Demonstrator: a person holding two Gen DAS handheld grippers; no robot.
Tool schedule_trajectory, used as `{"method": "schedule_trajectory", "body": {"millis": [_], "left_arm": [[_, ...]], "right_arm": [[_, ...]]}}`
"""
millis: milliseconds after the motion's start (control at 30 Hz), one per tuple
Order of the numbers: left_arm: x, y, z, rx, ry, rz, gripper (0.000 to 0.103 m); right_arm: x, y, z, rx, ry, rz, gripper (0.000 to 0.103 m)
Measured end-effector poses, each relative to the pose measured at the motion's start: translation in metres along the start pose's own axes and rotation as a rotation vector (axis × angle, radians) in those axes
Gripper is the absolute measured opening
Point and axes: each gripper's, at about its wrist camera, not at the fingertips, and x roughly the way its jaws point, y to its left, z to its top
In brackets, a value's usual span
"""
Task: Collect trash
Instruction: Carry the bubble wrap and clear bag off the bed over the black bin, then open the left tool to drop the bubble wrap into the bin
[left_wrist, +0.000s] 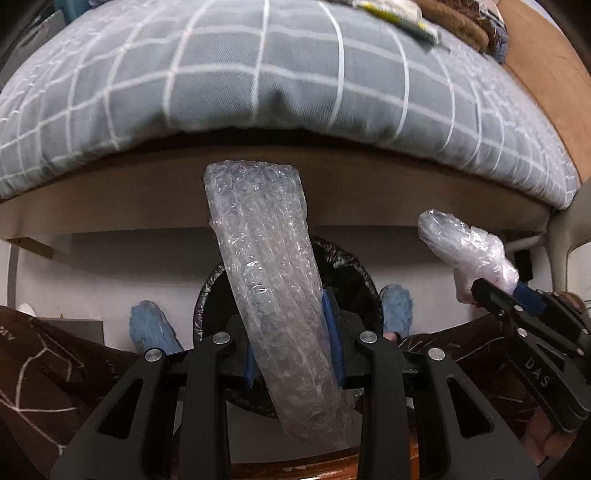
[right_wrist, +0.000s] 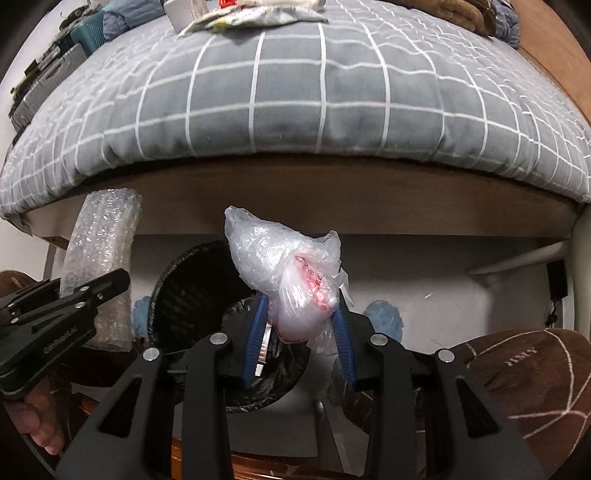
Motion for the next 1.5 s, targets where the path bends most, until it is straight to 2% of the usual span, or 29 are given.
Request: {"method": "schedule_trajectory", "body": {"millis": [167, 367, 567, 867, 967, 1067, 1133, 1267, 1400, 1500], "left_arm": [[0.022, -0.006, -0.002, 0.015, 0.045, 0.002, 0.029], [0.043, -0.018, -0.004, 0.039, 0.088, -0.009, 0.029], [0.06, -0.022, -0.005, 0.04, 0.124, -0.013, 0.029], [0.074, -0.015, -0.013, 0.035, 0.134, 0.008, 0.034], [0.074, -0.018, -0.012, 0.043, 0.132, 0.033, 0.039], [0.069, -0.014, -0.012, 0.043, 0.113, 0.055, 0.049], [0.067, -0.008, -0.013, 0.043, 0.1, 0.074, 0.06], [0.06, 0.008, -0.015, 0.015, 0.095, 0.093, 0.066], [0.044, 0.029, -0.015, -0.013, 0.055, 0.125, 0.076], [0.032, 0.044, -0.013, -0.039, 0.032, 0.131, 0.08]], "right_arm": [[0.017, 0.001, -0.003, -0.004, 0.032, -0.02, 0.034], [0.034, -0.011, 0.003, 0.051, 0.07, -0.014, 0.034], [0.042, -0.013, 0.006, 0.06, 0.08, -0.018, 0.034], [0.045, -0.009, 0.002, 0.033, 0.08, -0.021, 0.034], [0.046, -0.009, 0.002, 0.031, 0.08, -0.02, 0.034], [0.045, -0.007, 0.002, 0.029, 0.076, -0.019, 0.034], [0.045, -0.006, 0.003, 0.027, 0.075, -0.017, 0.034], [0.042, 0.004, 0.005, 0.006, 0.06, -0.002, 0.034], [0.041, 0.018, 0.008, -0.021, 0.054, 0.011, 0.034], [0.041, 0.029, 0.01, -0.045, 0.05, 0.018, 0.034]]}}
